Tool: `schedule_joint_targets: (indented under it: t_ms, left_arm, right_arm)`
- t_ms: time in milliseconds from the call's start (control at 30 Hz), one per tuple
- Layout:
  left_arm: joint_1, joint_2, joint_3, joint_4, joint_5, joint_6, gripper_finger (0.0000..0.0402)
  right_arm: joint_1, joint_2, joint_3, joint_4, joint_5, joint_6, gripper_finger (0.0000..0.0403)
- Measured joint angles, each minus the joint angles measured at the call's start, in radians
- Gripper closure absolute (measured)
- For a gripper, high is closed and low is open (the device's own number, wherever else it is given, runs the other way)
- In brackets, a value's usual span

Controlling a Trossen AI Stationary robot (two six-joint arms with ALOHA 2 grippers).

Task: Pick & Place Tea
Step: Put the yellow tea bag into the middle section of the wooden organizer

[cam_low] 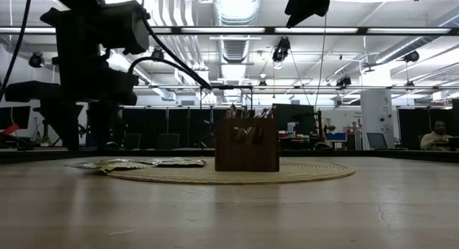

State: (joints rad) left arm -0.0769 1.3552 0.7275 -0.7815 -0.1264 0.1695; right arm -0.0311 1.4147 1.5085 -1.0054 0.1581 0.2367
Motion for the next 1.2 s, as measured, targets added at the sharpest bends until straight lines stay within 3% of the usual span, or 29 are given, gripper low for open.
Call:
schedule_joint_targets:
  t_ms: [200,833,967,1133,1200]
  left_arm:
    - [-0.002,0.0,-0.012,0.018,0.075,0.025,0.0166]
    - [0.003,0.064,-0.105,0.145,0.088,0.042,0.0169]
    - [0.003,0.12,-0.098,0.14,0.12,0.036,0.0219]
    - [0.003,0.187,-0.067,0.13,0.129,0.025,0.0355]
    - [0.003,0.202,-0.05,0.131,0.129,0.023,0.0387]
  right_arm:
    - [0.0,0.0,0.0,0.0,0.0,0.0,0.0184]
    - [0.0,-0.001,0.0,0.003,0.0,0.0,0.0183]
    - [0.0,-0.001,0.0,0.006,0.0,0.014,0.0184]
    - [0.0,-0.001,0.0,0.006,0.001,0.043,0.0184]
    - [0.0,-0.001,0.0,0.006,0.001,0.045,0.0183]
